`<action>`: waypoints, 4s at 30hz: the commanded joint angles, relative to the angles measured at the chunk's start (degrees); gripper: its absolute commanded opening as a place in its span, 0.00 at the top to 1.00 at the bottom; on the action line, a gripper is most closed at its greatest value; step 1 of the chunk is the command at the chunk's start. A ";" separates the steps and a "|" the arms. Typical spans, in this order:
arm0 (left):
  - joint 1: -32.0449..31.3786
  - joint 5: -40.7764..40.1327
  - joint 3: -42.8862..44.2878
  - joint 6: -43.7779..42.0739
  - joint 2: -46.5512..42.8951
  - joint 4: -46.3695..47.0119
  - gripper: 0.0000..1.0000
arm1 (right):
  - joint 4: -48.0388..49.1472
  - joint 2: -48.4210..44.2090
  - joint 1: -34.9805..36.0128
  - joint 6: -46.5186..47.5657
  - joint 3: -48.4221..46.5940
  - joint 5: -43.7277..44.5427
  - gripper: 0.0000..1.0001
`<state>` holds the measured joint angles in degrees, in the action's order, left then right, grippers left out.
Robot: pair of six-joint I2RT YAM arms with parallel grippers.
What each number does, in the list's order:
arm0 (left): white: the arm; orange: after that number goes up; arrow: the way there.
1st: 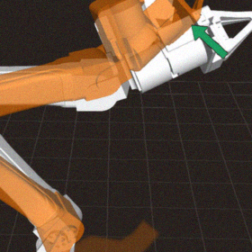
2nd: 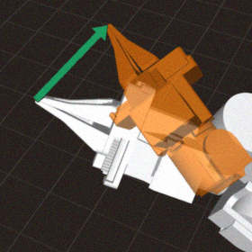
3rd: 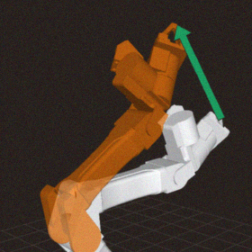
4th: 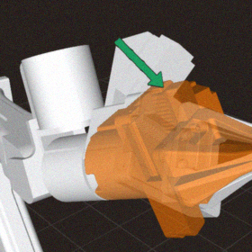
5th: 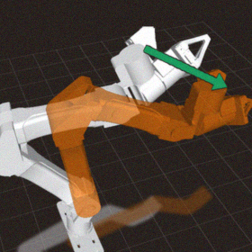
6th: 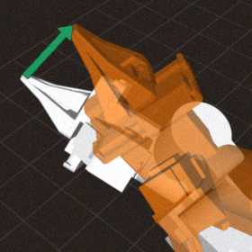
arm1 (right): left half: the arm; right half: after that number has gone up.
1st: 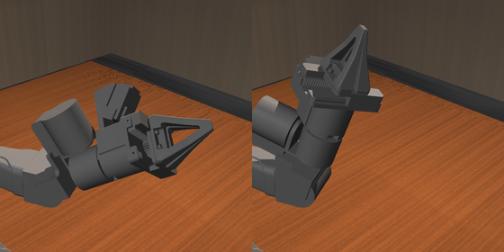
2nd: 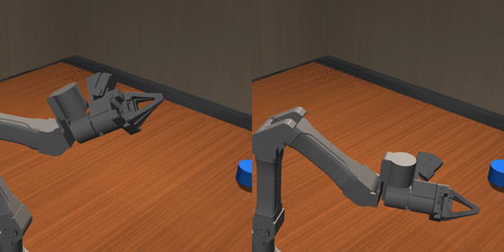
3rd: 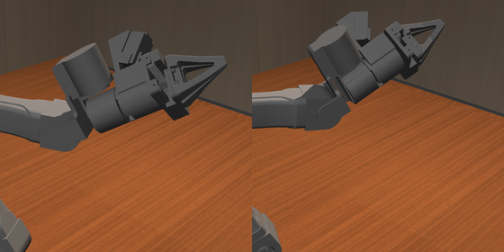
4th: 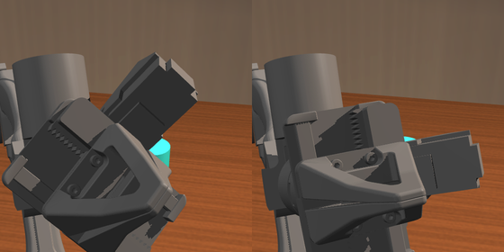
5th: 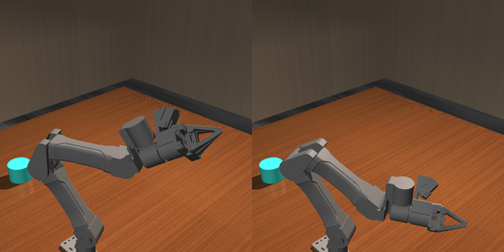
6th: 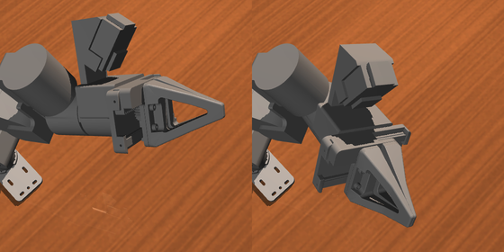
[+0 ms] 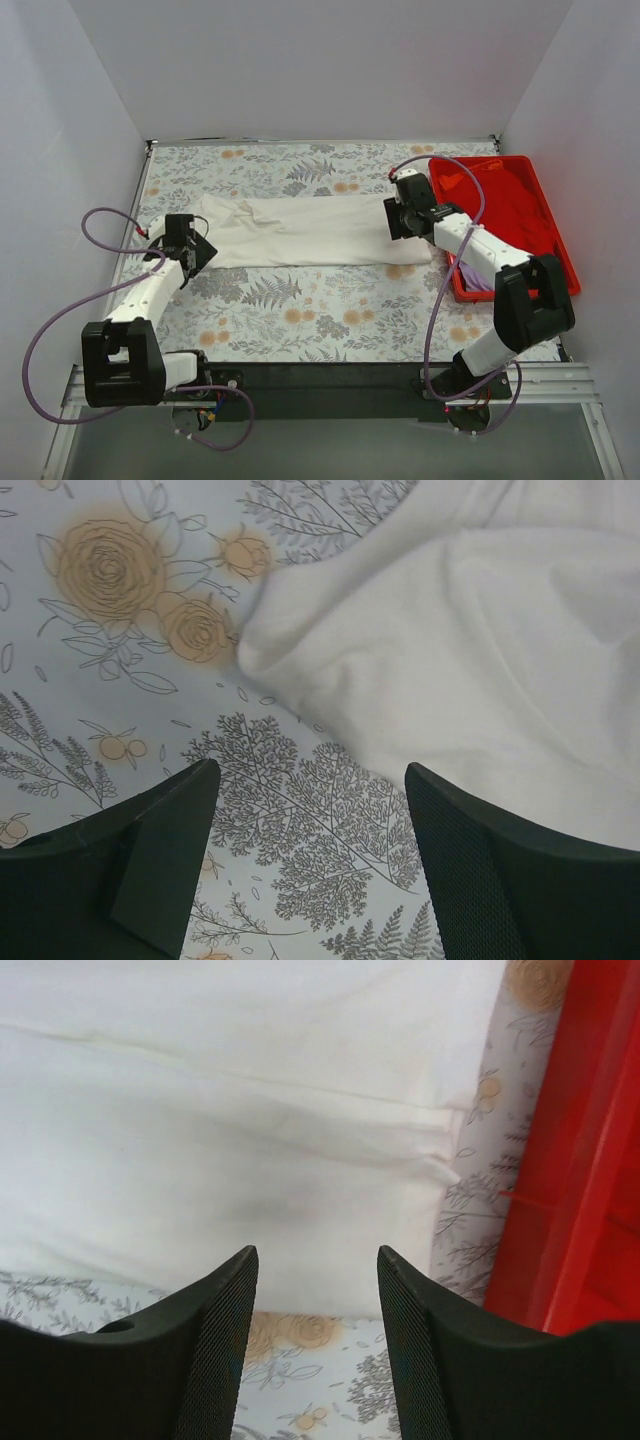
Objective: Fold and stack the t-shirts
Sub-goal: Fold the tshirt
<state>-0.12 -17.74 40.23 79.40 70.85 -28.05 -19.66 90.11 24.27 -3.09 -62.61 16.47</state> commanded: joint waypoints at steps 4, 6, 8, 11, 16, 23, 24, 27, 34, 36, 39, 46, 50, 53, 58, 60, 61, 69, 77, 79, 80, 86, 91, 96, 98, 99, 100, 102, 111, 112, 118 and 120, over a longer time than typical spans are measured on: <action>7.41 2.79 0.38 6.12 1.56 0.18 0.28 | 4.09 -4.32 -2.21 -8.07 8.81 -12.33 0.44; 9.34 3.93 0.55 6.56 2.88 1.07 0.28 | 5.24 -4.76 -3.44 -8.59 10.39 -14.52 0.46; 10.14 4.82 1.43 6.74 5.08 1.33 0.29 | 6.30 -4.94 -4.66 -8.68 11.10 -15.41 0.46; 10.05 5.69 2.13 6.39 7.19 2.47 0.29 | 7.79 -5.11 -6.08 -8.95 12.51 -17.86 0.46; 10.14 6.31 2.05 4.81 8.25 4.93 0.33 | 9.11 -5.20 -8.18 -8.86 14.26 -19.81 0.47; 10.05 5.00 3.80 2.96 12.56 5.90 0.51 | 11.04 -4.41 -11.17 -9.30 16.20 -20.86 0.47; 10.05 4.12 4.07 2.96 13.34 5.90 0.53 | 11.48 -3.98 -11.52 -9.47 16.46 -20.95 0.47; 10.05 2.10 4.95 2.43 14.84 5.56 0.69 | 12.01 -3.10 -12.84 -10.44 18.04 -20.86 0.48; 10.31 -9.91 8.55 2.87 18.62 -2.87 1.00 | 9.56 -4.23 -13.55 -11.93 20.68 -18.23 0.49; 10.40 -12.84 8.64 3.48 18.54 -5.16 1.00 | 7.01 -5.46 -13.55 -12.20 20.95 -17.70 0.49; 10.67 -14.08 8.11 4.10 17.48 -6.22 1.00 | 3.50 -6.96 -13.64 -12.38 21.56 -16.73 0.49; 10.58 -12.85 8.02 3.66 15.55 -6.58 0.82 | -2.22 -11.35 -13.38 -10.36 19.46 -15.94 0.48; 10.67 -11.88 8.99 3.40 13.09 -7.01 0.65 | -3.28 -13.55 -11.88 -9.74 14.46 -19.98 0.47; 10.67 -10.83 9.52 3.57 10.19 -7.98 0.55 | -2.67 -13.90 -9.69 -9.39 12.17 -21.91 0.47; 10.40 -6.53 9.34 3.84 5.19 -7.98 0.50 | 2.25 -11.19 -7.49 -9.47 10.23 -25.08 0.48; 10.23 -6.00 9.34 3.75 4.13 -8.51 0.50 | 4.19 -8.38 -7.57 -9.65 9.09 -25.00 0.49; 10.23 -5.82 9.43 3.75 3.25 -8.68 0.50 | 4.71 -6.28 -7.49 -9.65 8.74 -24.73 0.49; 10.05 0.94 8.90 1.73 2.45 -6.05 0.50 | 10.17 3.58 -8.88 -8.42 6.71 -20.95 0.49; 5.31 7.53 11.89 -0.38 7.72 -3.32 0.45 | 9.82 4.47 -11.00 -8.77 5.92 -19.79 0.50; 2.59 8.59 13.46 0.93 10.35 -3.76 0.44 | 9.99 3.07 -10.48 -9.47 6.62 -21.73 0.50; 1.62 8.51 13.91 1.46 11.41 -3.68 0.43 | 10.17 2.71 -9.95 -9.82 6.88 -23.83 0.51; -6.38 0.79 20.75 -0.19 19.31 -2.27 0.40 | 13.58 -1.42 -2.40 -10.53 10.84 -27.18 0.52; -7.61 -1.59 24.02 -3.81 24.77 0.36 0.39 | 16.93 -1.96 2.88 -10.62 13.56 -30.26 0.52; -8.05 -2.56 26.22 -4.51 30.21 0.63 0.40 | 17.99 1.03 3.59 -11.41 14.71 -30.27 0.52; -7.97 -4.05 26.83 -4.51 31.45 0.98 0.42 | 18.17 1.39 3.50 -11.32 15.58 -30.18 0.52; -8.05 -4.67 27.62 -4.51 32.59 1.16 0.42 | 18.43 1.48 3.50 -11.32 15.94 -30.09 0.52; -8.05 -5.55 28.06 -4.51 33.12 1.42 0.42 | 18.60 1.56 3.59 -11.23 16.29 -29.83 0.52; -7.97 -8.88 29.81 -4.42 34.96 1.42 0.42 | 18.69 1.65 3.59 -11.23 17.25 -29.74 0.52; -4.55 -13.55 42.19 -4.43 43.31 -0.50 0.44 | 18.69 1.39 3.59 -10.62 20.68 -28.42 0.52; -4.02 -14.07 43.95 -4.08 44.45 -2.43 0.44 | 18.61 1.21 3.50 -10.62 21.21 -28.34 0.52; -1.55 -13.03 52.41 -3.46 45.53 -6.84 0.44 | 18.08 -0.98 3.59 -10.36 21.66 -28.33 0.52; -1.55 -11.97 50.14 -3.28 41.42 -6.84 0.43 | 17.55 -1.77 3.50 -10.18 21.04 -28.51 0.52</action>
<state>-1.52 -28.53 90.37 75.70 119.39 -32.56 1.37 89.69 27.77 -13.91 -42.26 -12.78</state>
